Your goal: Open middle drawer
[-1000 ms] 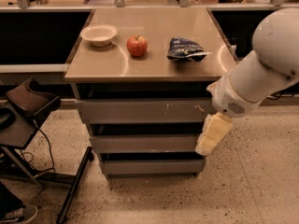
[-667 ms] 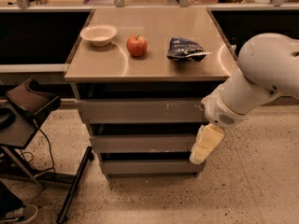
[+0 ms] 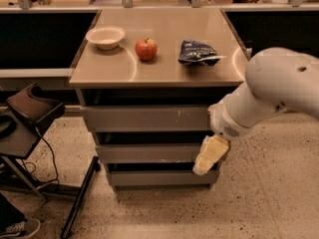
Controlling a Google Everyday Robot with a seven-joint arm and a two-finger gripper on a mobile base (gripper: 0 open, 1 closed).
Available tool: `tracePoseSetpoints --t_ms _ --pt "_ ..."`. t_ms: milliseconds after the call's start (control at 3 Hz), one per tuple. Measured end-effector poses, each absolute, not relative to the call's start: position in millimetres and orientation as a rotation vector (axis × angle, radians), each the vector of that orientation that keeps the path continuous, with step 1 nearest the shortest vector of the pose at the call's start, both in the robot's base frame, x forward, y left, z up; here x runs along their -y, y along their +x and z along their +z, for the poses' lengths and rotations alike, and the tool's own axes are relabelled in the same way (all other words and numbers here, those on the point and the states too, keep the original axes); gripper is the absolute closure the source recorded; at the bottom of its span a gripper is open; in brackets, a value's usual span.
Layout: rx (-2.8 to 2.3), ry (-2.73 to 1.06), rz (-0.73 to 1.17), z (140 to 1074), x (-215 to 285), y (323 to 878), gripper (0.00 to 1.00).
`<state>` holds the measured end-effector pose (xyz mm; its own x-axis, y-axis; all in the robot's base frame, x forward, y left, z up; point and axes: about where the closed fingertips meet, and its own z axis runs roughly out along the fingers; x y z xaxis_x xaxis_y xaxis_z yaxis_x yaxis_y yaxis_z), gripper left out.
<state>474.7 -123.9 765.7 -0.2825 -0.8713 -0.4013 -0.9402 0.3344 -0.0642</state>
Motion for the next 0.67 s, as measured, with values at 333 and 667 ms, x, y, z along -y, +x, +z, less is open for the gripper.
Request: tracePoseSetpoints --t_ms 333,667 --pt "-2.174 -1.587 0.292 717.1 89.5 488.6 0.00" --pt "-2.089 -1.549 0.293 685.7 55.4 512.2 0.00"
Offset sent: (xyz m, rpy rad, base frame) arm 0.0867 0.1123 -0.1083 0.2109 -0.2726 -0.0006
